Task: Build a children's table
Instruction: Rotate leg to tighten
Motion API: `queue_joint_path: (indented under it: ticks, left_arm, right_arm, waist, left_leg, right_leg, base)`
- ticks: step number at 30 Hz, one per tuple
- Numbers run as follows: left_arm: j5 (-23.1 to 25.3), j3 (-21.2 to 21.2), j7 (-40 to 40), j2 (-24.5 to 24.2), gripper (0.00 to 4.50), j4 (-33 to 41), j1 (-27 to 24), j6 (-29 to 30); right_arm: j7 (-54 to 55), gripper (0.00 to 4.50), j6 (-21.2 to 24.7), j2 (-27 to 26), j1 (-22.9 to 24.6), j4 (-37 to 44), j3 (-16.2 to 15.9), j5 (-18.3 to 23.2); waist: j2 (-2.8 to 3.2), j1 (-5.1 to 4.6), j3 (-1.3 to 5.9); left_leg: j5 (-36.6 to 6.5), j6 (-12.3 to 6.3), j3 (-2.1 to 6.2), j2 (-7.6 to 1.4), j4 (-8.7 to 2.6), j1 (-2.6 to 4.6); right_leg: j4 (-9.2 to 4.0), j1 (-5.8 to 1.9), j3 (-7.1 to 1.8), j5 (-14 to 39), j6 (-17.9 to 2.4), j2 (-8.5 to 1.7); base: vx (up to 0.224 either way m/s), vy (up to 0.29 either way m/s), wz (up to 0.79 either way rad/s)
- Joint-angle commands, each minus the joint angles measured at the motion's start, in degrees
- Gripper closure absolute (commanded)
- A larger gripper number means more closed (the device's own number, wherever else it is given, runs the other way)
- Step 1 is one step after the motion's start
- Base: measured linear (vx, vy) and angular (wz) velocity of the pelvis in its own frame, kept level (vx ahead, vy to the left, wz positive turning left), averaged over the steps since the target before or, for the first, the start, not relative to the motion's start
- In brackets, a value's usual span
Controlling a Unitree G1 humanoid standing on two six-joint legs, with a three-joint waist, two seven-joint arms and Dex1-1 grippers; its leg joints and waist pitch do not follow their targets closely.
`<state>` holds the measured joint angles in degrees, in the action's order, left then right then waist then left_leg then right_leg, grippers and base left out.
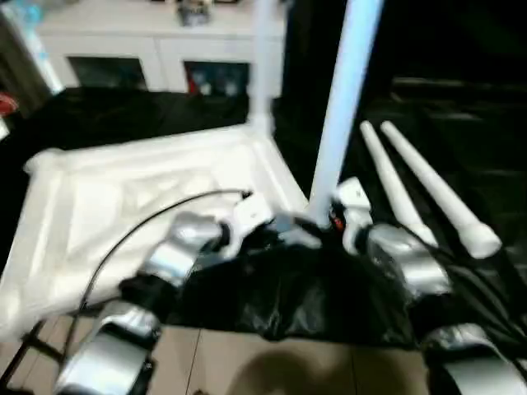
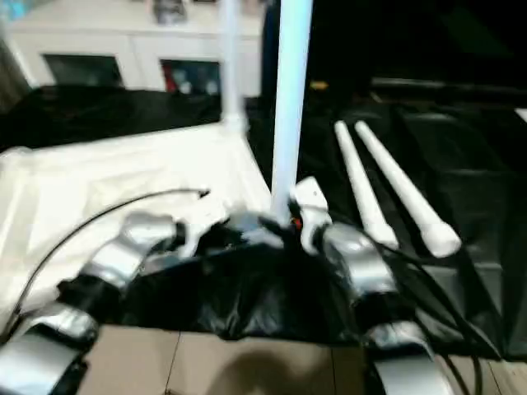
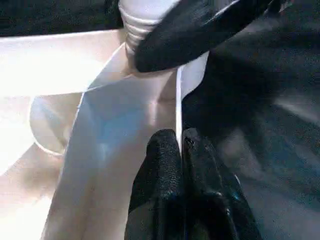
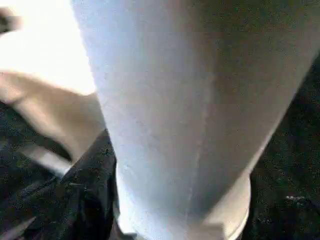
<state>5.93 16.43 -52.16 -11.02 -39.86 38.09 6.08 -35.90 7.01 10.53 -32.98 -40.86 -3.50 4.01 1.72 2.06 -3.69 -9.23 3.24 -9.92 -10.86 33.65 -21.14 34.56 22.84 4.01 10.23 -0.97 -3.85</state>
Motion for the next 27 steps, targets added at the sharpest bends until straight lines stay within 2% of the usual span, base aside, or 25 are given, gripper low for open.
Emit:
queue_joint_path:
  ticks: [1, 4, 6, 7, 9, 12, 14, 16, 19, 22, 25, 27]
  left_arm:
    - [-0.9, 0.0, 3.4, 3.8, 4.50, 0.6, 2.7, 0.6]
    - [-0.7, -0.2, 5.5, 5.4, 4.50, -0.1, 3.7, 1.4]
    - [-0.5, -0.8, 8.1, 7.3, 4.50, -1.3, 4.6, 1.5]
    - [-0.4, -0.8, 8.5, 7.7, 4.50, -1.5, 4.7, 1.4]
    - [-0.3, -0.7, 8.1, 7.8, 4.50, -1.4, 4.6, 0.9]
    - [-0.2, 0.1, 6.3, 7.3, 4.50, -0.8, 3.7, 0.1]
    - [-0.1, 0.3, 6.0, 7.0, 4.50, -0.6, 3.5, 0.1]
    - [-0.5, 0.5, 4.5, 6.0, 4.50, -0.2, 2.9, -0.3]
    - [-1.2, 0.9, 1.2, 4.4, 4.50, 0.6, 1.8, -1.4]
    - [-1.6, 1.1, -1.8, 2.8, 4.50, 1.6, 0.9, -1.8]
    - [-2.0, 1.5, -5.6, 0.6, 4.50, 2.7, 0.0, -2.9]
    - [-2.5, 1.5, -8.1, -0.8, 4.50, 3.4, -0.5, -3.5]
  right_arm:
    - [7.4, 1.77, 2.8, -3.5, -0.3, -5.7, -0.3, -1.0]
    - [11.7, 1.78, 2.7, -5.7, -1.7, -7.5, 1.5, 0.2]
    - [14.1, 1.78, -0.4, -8.2, -3.0, -9.0, 2.3, -0.1]
    - [13.5, 1.43, -1.7, -8.9, -3.3, -9.4, 2.6, 0.2]
    - [12.5, 1.06, -2.0, -9.2, -3.2, -9.3, 2.7, 0.6]
    - [10.4, 0.89, -2.6, -9.3, -3.1, -9.2, 2.8, 1.2]
    - [9.8, 0.80, -2.6, -9.1, -3.0, -9.1, 2.7, 1.2]
    - [7.6, 0.54, -4.4, -7.4, -2.5, -8.2, 0.9, -0.4]
    - [1.7, 0.54, -6.5, -5.1, -1.4, -6.6, -0.6, -0.9]
    - [-3.0, 0.54, -8.3, -2.2, -0.1, -5.0, -2.1, -1.8]
    - [-9.7, 0.54, -8.3, 0.8, 1.4, -2.4, -2.4, -0.2]
    - [-15.7, 0.54, -6.9, 2.9, 2.5, 0.3, -2.4, 1.7]
  waist:
    - [-0.30, -0.20, 3.28]
    - [-0.14, -0.50, 3.60]
    - [-0.08, -0.42, 3.70]
    - [-0.21, -0.34, 3.73]
    - [-0.40, -0.16, 3.84]
    - [-0.44, 0.06, 4.01]
    - [-0.36, 0.09, 4.01]
    - [-0.34, 0.16, 3.99]
    - [-0.31, 0.19, 4.05]
    - [-0.38, 0.37, 4.19]
    - [-0.37, 0.61, 4.21]
    - [-0.28, 0.91, 4.23]
  left_leg:
    - [-23.5, 0.14, 1.39, -1.53, -3.97, 1.26]
    - [-22.5, -0.23, 1.40, -1.79, -4.36, 0.81]
    - [-22.4, -0.47, 1.23, -1.89, -4.39, 0.82]
    - [-22.4, -0.53, 1.12, -1.89, -4.36, 0.92]
    - [-21.0, -1.31, 0.96, -1.80, -4.33, 0.66]
    - [-18.3, -2.71, 0.75, -1.81, -4.22, 0.47]
    - [-17.7, -3.02, 0.71, -1.78, -4.19, 0.38]
    - [-17.9, -3.08, 0.70, -1.78, -4.15, 0.37]
    - [-17.4, -3.26, 0.75, -1.82, -4.18, 0.25]
    - [-15.7, -4.35, 0.53, -1.94, -3.99, 0.29]
    - [-14.8, -5.04, 0.49, -1.94, -3.90, 0.18]
    - [-14.4, -5.32, 0.43, -2.13, -3.92, 0.21]
  right_leg:
    - [-7.21, -1.46, -1.87, 35.7, -5.4, -4.59]
    - [-6.70, -1.80, -2.00, 30.0, -7.0, -4.36]
    - [-6.44, -1.73, -2.20, 26.6, -8.2, -4.33]
    - [-6.30, -1.72, -2.33, 24.9, -9.0, -4.33]
    - [-6.00, -2.12, -2.41, 22.3, -10.0, -4.37]
    - [-5.55, -2.38, -2.52, 18.8, -11.4, -4.44]
    - [-5.55, -2.52, -2.51, 18.4, -11.7, -4.53]
    - [-5.64, -2.52, -2.48, 19.1, -11.6, -4.62]
    - [-5.54, -2.72, -2.43, 18.7, -11.5, -4.58]
    - [-5.29, -2.79, -2.54, 15.2, -12.6, -4.52]
    - [-5.15, -3.05, -2.46, 14.6, -13.1, -4.48]
    - [-5.00, -2.93, -2.46, 13.8, -13.2, -4.34]
  base:
    - [0.000, 0.000, 0.00]
    - [0.000, 0.000, 0.00]
    - [0.000, 0.000, 0.00]
    - [0.000, 0.000, 0.00]
    - [0.000, 0.000, 0.00]
    - [0.000, 0.000, 0.00]
    - [0.000, 0.000, 0.00]
    - [0.000, 0.000, 0.00]
    - [0.000, 0.000, 0.00]
    - [0.000, 0.000, 0.00]
    - [0.000, 0.000, 0.00]
    - [0.000, 0.000, 0.00]
